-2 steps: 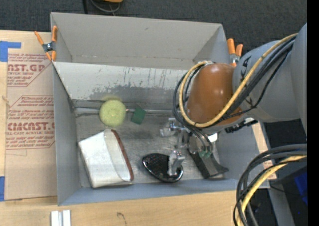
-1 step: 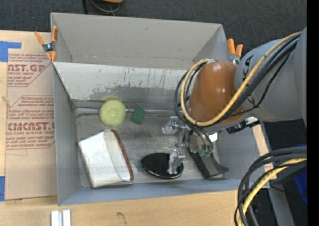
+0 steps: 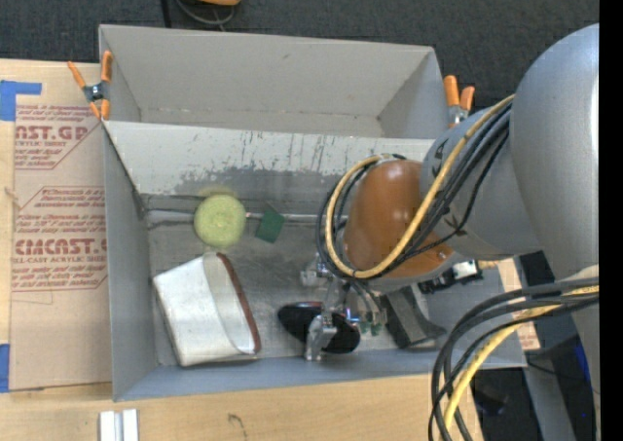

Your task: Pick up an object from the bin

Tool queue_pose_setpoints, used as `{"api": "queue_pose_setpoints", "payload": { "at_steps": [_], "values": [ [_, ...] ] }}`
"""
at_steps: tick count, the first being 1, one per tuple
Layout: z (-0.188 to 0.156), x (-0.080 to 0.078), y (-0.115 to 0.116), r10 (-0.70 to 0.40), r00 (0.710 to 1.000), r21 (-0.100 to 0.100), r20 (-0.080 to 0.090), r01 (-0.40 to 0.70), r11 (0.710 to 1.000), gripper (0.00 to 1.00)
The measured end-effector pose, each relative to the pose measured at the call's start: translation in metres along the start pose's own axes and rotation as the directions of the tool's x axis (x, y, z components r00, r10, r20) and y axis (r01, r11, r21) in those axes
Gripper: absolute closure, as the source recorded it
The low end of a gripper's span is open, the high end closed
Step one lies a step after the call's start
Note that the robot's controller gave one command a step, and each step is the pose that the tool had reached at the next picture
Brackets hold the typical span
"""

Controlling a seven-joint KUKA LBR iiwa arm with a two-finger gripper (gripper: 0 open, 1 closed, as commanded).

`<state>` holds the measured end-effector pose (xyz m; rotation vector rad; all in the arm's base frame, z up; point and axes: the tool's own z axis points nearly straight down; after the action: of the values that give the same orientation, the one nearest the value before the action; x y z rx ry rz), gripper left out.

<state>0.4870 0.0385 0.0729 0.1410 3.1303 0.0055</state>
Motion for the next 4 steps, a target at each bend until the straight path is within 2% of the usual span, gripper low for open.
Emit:
{"api": "queue_pose_setpoints", "payload": {
  "at_steps": [1, 3, 4],
  "values": [
    [-0.001, 0.000, 0.007, 0.149, 0.989, 0.003, -0.001, -0.149, 0.989, 1.00],
    [-0.004, 0.001, 0.007, 0.149, 0.989, 0.004, -0.004, -0.149, 0.989, 1.00],
    [-0.017, 0.004, 0.007, 0.149, 0.989, 0.007, -0.015, -0.149, 0.989, 1.00]
  ]
}}
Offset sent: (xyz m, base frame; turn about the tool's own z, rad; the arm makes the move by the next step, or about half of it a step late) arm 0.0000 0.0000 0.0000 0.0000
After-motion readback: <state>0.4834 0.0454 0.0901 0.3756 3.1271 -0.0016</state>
